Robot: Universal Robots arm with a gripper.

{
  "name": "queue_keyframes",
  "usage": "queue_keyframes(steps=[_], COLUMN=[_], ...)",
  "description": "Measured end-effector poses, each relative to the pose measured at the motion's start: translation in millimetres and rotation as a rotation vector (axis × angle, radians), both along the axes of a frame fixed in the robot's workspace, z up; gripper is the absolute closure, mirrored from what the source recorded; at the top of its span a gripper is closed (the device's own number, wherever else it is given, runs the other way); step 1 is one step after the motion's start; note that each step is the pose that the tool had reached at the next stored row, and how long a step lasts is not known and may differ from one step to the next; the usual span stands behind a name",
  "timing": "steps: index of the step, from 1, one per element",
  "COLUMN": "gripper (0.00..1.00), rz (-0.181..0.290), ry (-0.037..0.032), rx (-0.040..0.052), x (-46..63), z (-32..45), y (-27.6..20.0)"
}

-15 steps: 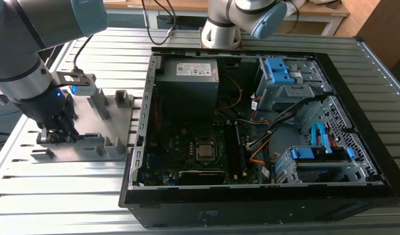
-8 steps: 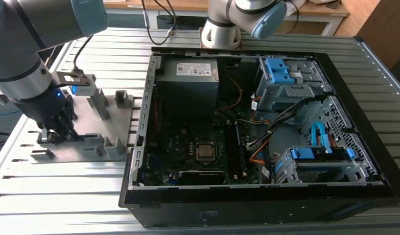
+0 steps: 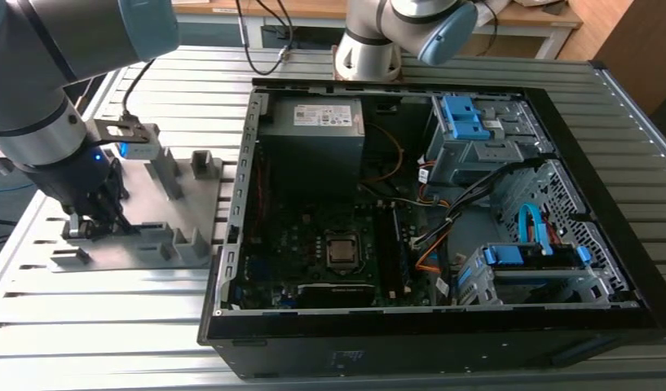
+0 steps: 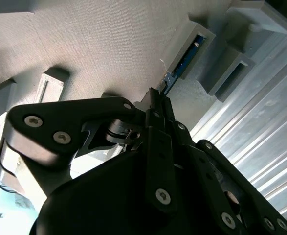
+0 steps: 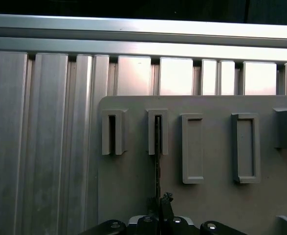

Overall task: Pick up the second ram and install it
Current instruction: 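Pick up the second ram and move it above second insertion slot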

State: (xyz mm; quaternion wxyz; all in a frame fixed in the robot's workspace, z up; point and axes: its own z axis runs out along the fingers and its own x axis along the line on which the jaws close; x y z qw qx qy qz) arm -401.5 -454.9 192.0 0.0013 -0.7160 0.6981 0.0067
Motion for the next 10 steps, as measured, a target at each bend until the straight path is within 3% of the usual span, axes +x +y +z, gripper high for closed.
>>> queue_keyframes(steps=[5,10], gripper=[0.86,0.86], rz=[0.000,0.000], ry=[-0.0002,-0.0001], rx=[0.0001,0.0001], x=[0.0,0.0], z=[0.1,5.7], y=[0.0,0.0])
